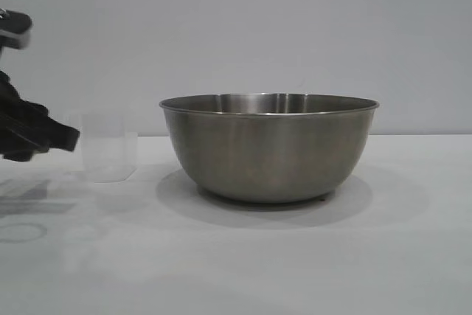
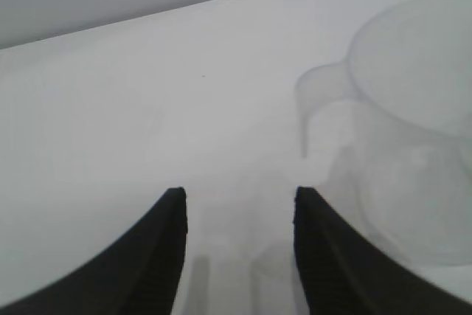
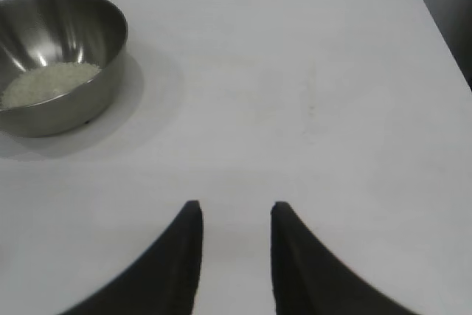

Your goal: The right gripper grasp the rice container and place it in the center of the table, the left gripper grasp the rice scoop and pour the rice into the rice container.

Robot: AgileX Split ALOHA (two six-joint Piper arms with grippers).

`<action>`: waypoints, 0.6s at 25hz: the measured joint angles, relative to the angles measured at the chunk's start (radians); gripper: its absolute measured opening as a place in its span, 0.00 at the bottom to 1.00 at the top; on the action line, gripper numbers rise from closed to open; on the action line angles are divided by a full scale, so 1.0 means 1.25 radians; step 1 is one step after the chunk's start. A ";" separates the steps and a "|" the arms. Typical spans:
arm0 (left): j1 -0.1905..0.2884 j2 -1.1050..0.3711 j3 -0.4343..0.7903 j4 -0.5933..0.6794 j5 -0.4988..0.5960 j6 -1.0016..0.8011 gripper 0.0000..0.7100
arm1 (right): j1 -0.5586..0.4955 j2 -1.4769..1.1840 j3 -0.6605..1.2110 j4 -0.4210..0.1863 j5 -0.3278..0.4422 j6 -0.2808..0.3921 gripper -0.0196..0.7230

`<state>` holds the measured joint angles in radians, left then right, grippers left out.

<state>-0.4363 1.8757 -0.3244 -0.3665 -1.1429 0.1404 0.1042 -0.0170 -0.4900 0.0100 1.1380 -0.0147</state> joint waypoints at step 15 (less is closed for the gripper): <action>0.000 -0.372 0.001 0.036 0.586 -0.028 0.41 | 0.000 0.000 0.000 0.000 0.000 0.000 0.32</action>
<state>-0.4363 1.4112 -0.3233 -0.3221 -0.4100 0.1057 0.1042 -0.0170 -0.4900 0.0100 1.1380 -0.0147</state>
